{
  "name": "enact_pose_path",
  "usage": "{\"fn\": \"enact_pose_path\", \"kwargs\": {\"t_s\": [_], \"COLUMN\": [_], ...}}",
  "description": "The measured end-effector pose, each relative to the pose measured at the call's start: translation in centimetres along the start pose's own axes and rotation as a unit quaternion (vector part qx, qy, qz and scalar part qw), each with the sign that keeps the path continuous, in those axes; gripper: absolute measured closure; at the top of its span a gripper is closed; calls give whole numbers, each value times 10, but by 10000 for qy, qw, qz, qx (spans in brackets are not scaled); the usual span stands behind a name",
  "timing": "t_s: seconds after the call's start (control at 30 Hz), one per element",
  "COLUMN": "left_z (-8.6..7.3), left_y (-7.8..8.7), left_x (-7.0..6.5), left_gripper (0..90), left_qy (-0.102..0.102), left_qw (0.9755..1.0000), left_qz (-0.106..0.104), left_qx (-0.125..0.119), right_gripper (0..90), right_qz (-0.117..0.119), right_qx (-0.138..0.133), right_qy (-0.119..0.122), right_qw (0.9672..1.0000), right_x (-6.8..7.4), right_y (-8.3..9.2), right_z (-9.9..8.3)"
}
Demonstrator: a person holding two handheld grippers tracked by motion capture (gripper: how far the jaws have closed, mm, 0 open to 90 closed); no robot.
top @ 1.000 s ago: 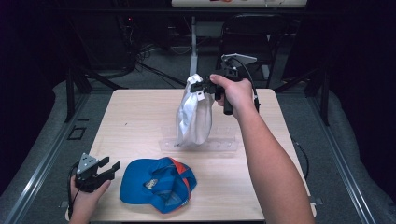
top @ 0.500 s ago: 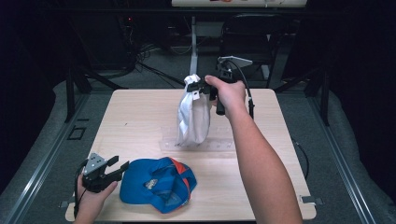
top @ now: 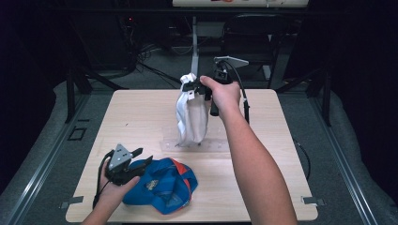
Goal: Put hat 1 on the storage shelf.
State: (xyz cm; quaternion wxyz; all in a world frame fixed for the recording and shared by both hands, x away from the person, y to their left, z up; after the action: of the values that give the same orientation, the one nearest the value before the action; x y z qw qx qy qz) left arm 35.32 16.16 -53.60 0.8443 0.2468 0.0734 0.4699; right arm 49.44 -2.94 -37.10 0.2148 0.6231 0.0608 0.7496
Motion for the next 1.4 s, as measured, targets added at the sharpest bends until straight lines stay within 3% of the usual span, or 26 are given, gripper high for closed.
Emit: {"fn": "enact_pose_path", "kwargs": {"t_s": [0.1, 0.13, 0.17, 0.4, 0.5, 0.7, 0.8, 1.03, 1.4], "left_z": [17, 17, 26, 39, 39, 38, 37, 35, 16], "left_y": [-11, -11, -20, -46, -53, -61, -60, -59, -56], "left_x": [-16, -16, -26, -50, -52, -49, -45, -35, -21], "left_gripper": [515, 518, 531, 597, 610, 785, 815, 837, 855], "left_qy": [-201, -201, -307, -493, -531, -745, -806, -538, -211], "left_qw": [9998, 9998, 9995, 9983, 9981, 9966, 9961, 9975, 9989], "left_qz": [-78, -78, -90, -279, -237, -98, -115, -397, -336], "left_qx": [-9, -9, 13, 120, 184, 338, 328, 246, 247], "right_gripper": [810, 810, 810, 810, 809, 809, 810, 811, 785], "right_qz": [8, 7, 3, 78, 121, 127, 196, 168, 42], "right_qx": [-3, 2, -11, 18, 16, 18, 16, -67, 156], "right_qy": [49, 53, 57, 70, 76, 68, 66, 121, 155], "right_qw": [10000, 10000, 10000, 9999, 9999, 9999, 9998, 9998, 9997], "right_x": [2, 2, 2, 3, 3, 1, 1, 2, -5], "right_y": [-1, 0, 0, 0, -1, 3, 5, 5, -11], "right_z": [-1, -2, -2, -6, -7, -8, -9, -9, -16]}}
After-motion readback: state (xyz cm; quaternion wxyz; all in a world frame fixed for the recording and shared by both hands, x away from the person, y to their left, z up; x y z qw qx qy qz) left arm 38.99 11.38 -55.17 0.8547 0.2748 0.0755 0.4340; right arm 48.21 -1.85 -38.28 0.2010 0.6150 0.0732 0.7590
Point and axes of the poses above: each handheld gripper's, and its own axes: y roughly backward along the jaws, z roughly out of its top, x roughly to its left, the point moved 8 cm from there along -y, roughly forward along the jaws, and after that the axes turned 6 degrees about z, right-handed, at the moved point
